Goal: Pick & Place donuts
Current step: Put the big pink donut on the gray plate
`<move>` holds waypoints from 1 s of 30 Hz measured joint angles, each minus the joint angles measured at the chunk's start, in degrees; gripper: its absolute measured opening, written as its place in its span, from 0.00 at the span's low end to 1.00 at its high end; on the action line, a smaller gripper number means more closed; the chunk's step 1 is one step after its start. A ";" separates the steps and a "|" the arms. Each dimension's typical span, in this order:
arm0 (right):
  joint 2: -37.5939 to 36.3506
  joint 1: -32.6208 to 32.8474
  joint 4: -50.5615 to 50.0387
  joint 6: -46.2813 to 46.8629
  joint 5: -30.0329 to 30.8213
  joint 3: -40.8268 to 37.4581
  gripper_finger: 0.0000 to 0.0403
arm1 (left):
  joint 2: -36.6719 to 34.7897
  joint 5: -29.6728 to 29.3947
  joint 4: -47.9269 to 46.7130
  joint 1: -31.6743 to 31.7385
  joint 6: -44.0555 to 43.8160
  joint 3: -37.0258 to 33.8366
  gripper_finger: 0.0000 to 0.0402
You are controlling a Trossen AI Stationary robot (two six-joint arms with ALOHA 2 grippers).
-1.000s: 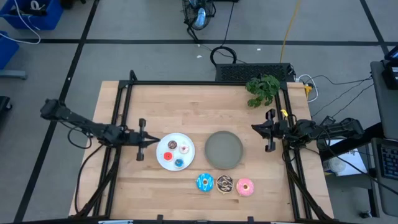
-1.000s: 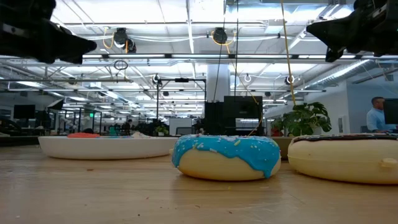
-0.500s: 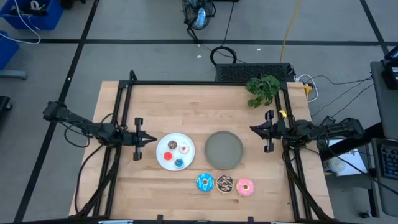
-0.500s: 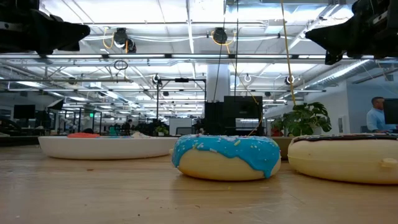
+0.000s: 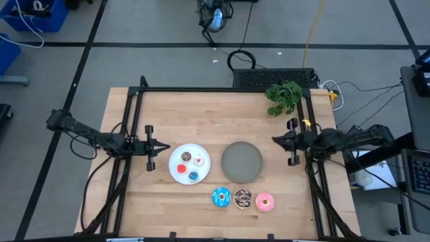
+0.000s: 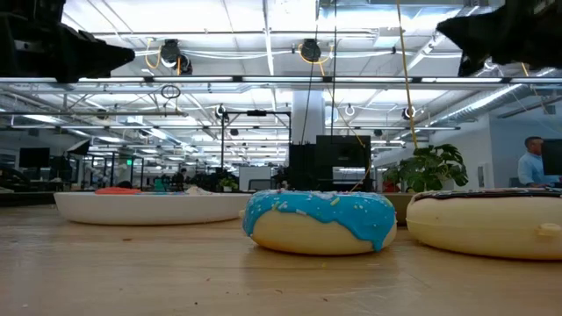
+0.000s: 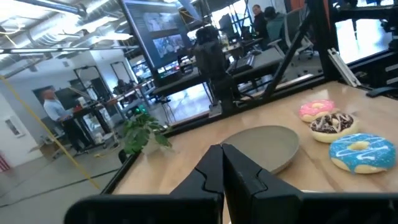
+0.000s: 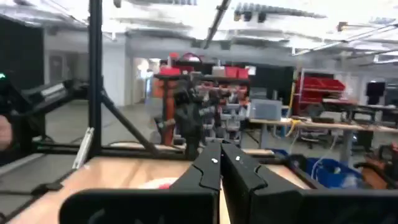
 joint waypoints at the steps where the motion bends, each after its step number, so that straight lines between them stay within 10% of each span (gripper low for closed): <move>1: 1.31 0.86 -1.82 -0.54 0.10 3.22 0.00 | 0.00 -0.01 0.00 0.00 -0.01 0.00 0.02; 15: 44.14 15.33 -52.80 10.13 15.44 61.41 0.00 | 0.00 -0.18 -1.79 0.00 9.36 0.00 0.09; 30: 81.50 29.62 -88.72 37.69 12.64 96.04 0.00 | 0.00 0.29 2.26 0.00 9.94 0.00 0.09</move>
